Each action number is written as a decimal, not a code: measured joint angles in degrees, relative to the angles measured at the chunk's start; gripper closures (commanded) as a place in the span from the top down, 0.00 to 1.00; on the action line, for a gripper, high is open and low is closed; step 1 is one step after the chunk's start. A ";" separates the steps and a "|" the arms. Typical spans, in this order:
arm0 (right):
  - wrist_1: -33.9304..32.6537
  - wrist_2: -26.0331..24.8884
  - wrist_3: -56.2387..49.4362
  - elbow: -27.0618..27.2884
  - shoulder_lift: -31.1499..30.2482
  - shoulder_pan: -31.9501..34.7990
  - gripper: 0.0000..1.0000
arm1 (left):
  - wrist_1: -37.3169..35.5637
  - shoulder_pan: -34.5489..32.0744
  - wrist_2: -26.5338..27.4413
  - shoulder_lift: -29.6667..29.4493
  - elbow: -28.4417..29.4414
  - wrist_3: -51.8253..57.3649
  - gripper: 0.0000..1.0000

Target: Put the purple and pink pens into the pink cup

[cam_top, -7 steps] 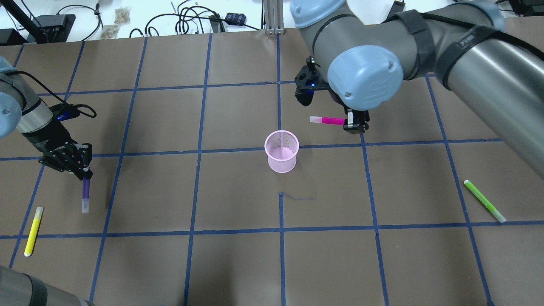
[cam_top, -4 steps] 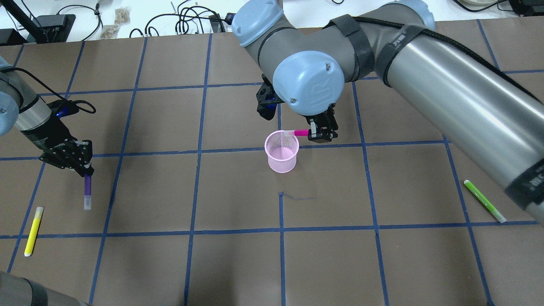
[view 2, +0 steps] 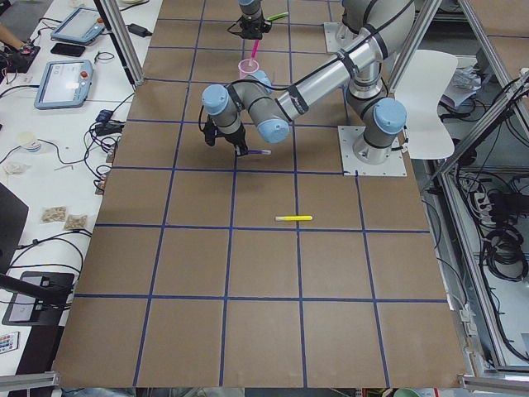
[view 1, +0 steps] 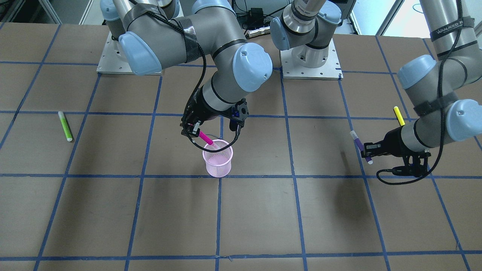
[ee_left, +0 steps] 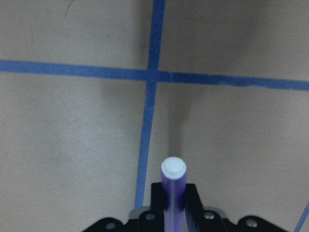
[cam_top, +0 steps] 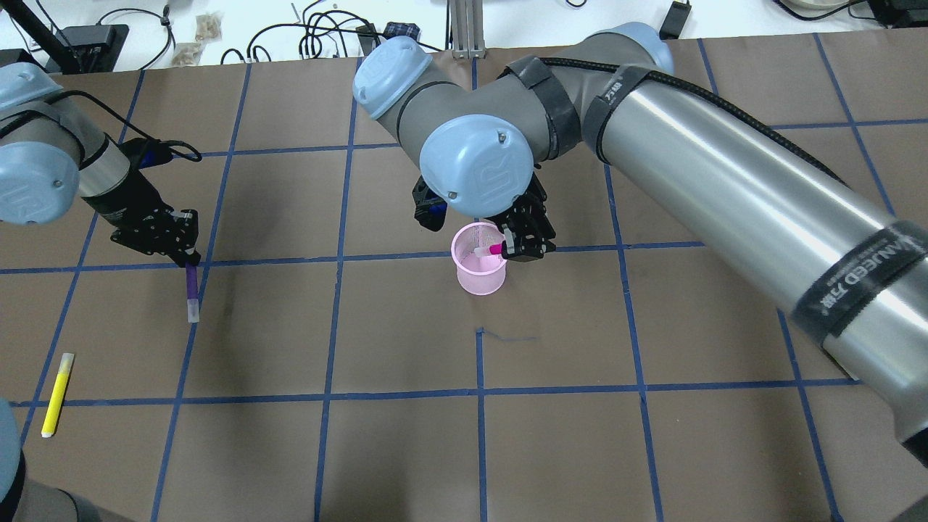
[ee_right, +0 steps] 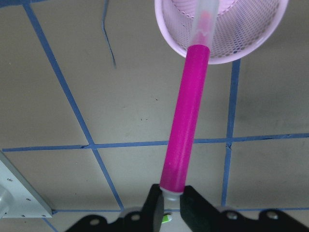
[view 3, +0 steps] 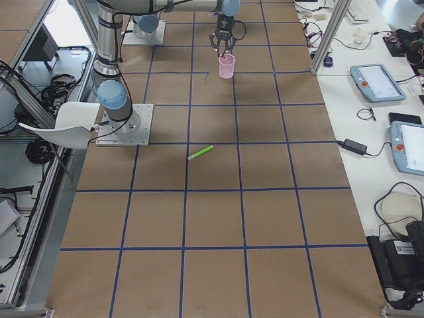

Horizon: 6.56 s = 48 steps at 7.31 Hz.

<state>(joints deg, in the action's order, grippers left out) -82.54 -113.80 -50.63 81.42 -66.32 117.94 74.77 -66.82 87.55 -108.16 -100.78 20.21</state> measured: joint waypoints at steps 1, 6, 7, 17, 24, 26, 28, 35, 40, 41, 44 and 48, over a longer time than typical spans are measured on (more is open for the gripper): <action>0.01 0.06 0.02 -0.11 0.56 0.22 0.00 | -0.74 -0.91 -0.70 0.14 0.17 -0.20 0.00; 0.18 0.78 -0.02 -3.23 2.93 0.35 0.79 | -0.61 -1.98 -1.59 1.17 0.35 -0.10 0.00; 0.17 0.78 -0.06 -3.39 2.47 -0.05 0.79 | -0.57 -2.35 -1.70 1.89 0.71 -0.14 0.00; -4.59 23.84 52.89 1.14 -15.77 -27.15 1.00 | -14.01 -27.10 -10.39 10.32 1.16 -38.91 0.00; -12.43 24.02 61.56 9.81 -21.84 -28.03 1.00 | -31.94 -41.67 0.68 2.93 -2.21 -67.62 0.00; -13.13 24.29 61.25 10.42 -22.13 -28.23 1.00 | -32.80 -42.58 1.32 2.57 -2.75 -68.26 0.00; -13.23 24.45 61.18 10.50 -22.18 -28.18 1.00 | -33.40 -42.95 2.08 2.50 -3.42 -68.33 0.00; -13.45 24.53 61.27 10.76 -22.45 -27.95 1.00 | -35.71 -43.36 5.29 2.32 -4.92 -68.98 0.00; -13.87 24.56 61.57 10.72 -22.44 -27.99 1.00 | -36.00 -44.66 6.63 2.28 -5.45 -68.84 0.35; -13.92 24.56 61.65 10.74 -22.40 -28.02 1.00 | -36.01 -44.68 6.66 2.26 -5.46 -68.82 0.43; -13.91 24.51 61.70 10.78 -22.42 -27.99 1.00 | -36.01 -44.71 6.59 2.06 -5.48 -68.76 0.60; -13.37 23.99 61.70 10.78 -22.45 -28.00 1.00 | -32.30 -40.24 5.67 3.73 -1.63 -60.78 0.90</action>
<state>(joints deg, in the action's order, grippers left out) -95.91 -89.81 11.07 92.20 -88.77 89.94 42.47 -107.06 93.22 -104.44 -102.41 -40.57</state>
